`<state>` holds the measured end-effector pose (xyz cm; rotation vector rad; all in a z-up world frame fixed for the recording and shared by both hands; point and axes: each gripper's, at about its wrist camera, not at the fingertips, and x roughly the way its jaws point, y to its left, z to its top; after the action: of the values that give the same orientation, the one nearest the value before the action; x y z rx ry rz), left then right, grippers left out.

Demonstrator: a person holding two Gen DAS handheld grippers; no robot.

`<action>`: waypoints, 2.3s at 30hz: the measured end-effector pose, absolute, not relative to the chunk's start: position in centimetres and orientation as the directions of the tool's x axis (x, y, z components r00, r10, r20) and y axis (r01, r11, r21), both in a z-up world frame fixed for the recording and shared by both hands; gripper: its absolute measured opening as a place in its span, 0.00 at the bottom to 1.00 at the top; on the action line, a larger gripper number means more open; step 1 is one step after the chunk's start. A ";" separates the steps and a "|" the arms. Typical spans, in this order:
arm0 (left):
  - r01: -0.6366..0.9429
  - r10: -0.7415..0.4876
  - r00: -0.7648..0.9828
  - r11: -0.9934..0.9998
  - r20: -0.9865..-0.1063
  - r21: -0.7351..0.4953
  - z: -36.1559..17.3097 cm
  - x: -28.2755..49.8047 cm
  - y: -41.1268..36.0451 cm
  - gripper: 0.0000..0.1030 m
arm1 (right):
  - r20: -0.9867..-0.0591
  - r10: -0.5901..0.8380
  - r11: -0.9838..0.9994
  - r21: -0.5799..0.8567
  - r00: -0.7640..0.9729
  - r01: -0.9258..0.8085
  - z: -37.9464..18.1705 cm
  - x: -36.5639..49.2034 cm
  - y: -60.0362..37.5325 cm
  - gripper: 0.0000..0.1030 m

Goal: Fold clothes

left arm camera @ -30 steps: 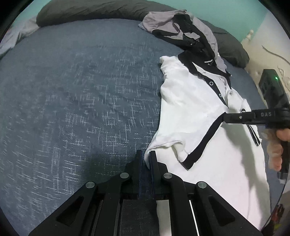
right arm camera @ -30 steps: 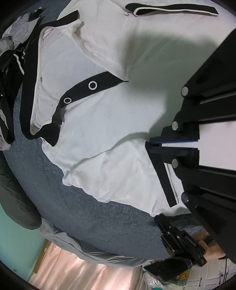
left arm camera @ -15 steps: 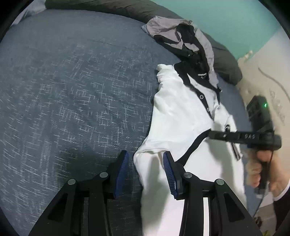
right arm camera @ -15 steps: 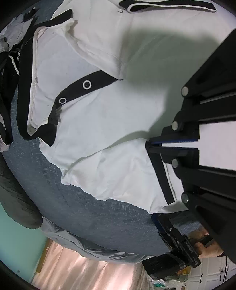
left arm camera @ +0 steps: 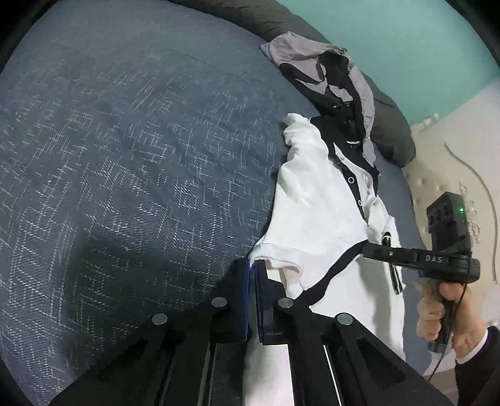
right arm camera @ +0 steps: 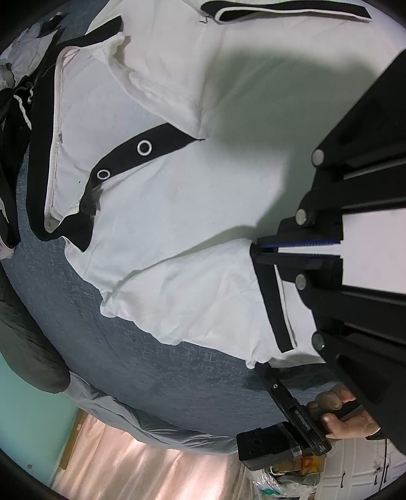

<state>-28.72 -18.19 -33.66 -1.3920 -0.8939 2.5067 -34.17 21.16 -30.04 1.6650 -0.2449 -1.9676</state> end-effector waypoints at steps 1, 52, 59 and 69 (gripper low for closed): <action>0.158 0.386 -0.562 -0.818 -0.731 -0.553 -33.5 -28.7 -18.2 0.03 | -0.855 -0.511 -0.834 0.470 -0.084 0.287 -30.0 -34.1 21.2 0.03; 0.135 0.290 -0.565 -0.891 -0.772 -0.434 -33.1 -29.4 -17.0 0.13 | -0.873 -0.452 -0.826 0.332 -0.182 0.457 -25.3 -42.5 13.3 0.37; 0.136 0.280 -0.560 -0.897 -0.780 -0.420 -33.2 -29.4 -16.6 0.13 | -0.912 -0.357 -0.820 0.204 -0.199 0.535 -25.2 -44.7 7.8 0.47; 0.137 0.289 -0.556 -0.893 -0.780 -0.429 -33.5 -29.3 -16.8 0.13 | -0.956 -0.163 -0.778 -0.028 -0.245 0.628 -28.2 -45.6 2.4 0.28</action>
<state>-29.34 -16.76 -33.53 -1.4339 -0.6933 2.6038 -45.62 2.41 -28.22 1.5088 0.5658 -2.0608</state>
